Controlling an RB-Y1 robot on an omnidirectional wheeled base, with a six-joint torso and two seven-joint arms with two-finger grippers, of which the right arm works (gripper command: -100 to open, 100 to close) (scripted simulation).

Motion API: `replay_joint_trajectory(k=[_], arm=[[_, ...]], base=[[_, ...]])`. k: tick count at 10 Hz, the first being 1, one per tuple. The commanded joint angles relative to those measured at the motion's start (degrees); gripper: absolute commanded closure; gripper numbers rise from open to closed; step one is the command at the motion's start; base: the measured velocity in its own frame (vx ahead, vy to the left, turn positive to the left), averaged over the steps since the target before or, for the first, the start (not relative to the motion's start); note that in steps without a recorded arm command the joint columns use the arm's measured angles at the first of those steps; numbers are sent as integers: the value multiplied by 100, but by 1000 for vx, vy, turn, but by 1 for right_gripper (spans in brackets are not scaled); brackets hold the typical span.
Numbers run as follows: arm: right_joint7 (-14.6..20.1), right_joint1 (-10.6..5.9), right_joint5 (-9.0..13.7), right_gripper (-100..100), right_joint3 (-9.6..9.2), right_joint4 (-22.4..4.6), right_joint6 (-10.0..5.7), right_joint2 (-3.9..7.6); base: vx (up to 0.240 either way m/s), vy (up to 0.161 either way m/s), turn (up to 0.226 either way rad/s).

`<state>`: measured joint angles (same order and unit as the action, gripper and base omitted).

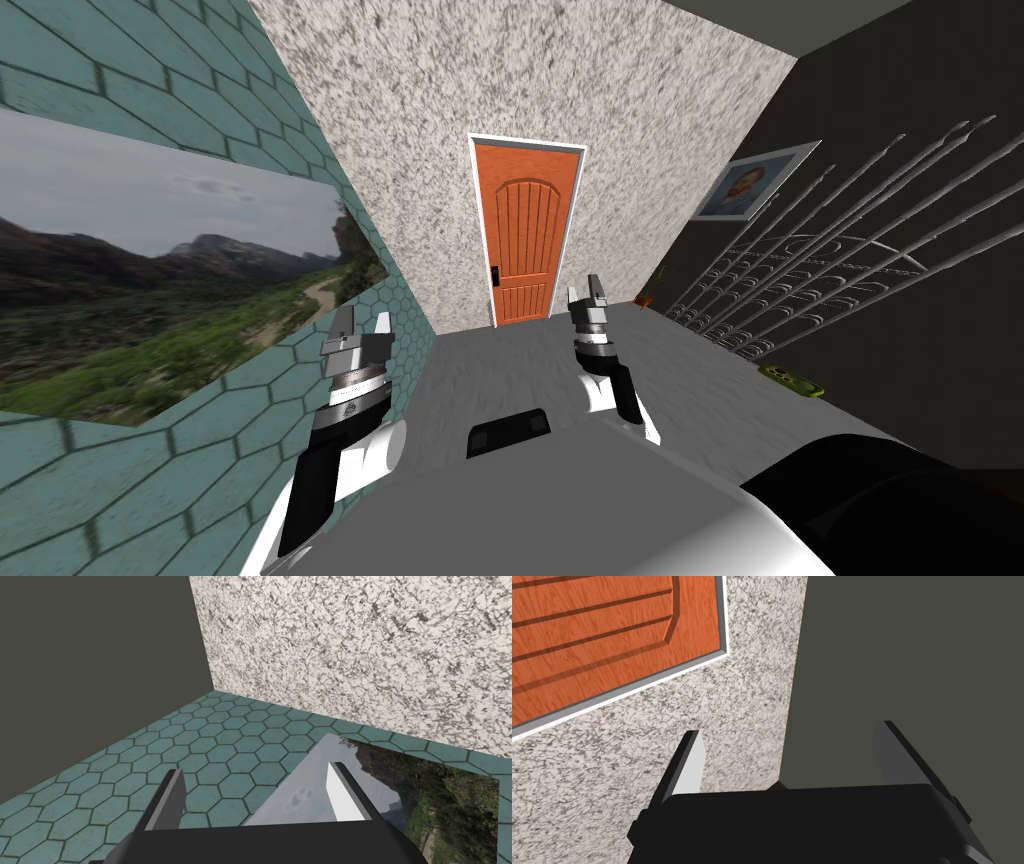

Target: Pull the door open

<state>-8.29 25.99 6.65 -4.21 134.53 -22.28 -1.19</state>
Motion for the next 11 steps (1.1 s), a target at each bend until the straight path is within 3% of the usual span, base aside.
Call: replay_joint_trajectory(k=[1,4,11], arm=[[186,-79,79,-100,52,-178,8,84],[533,-225,226,-100,148,-509,23,210],[1212,-512,513,-100,336,-1156,52,387]], base=[[76,-59,133],[137,30,70],[97,10,70]])
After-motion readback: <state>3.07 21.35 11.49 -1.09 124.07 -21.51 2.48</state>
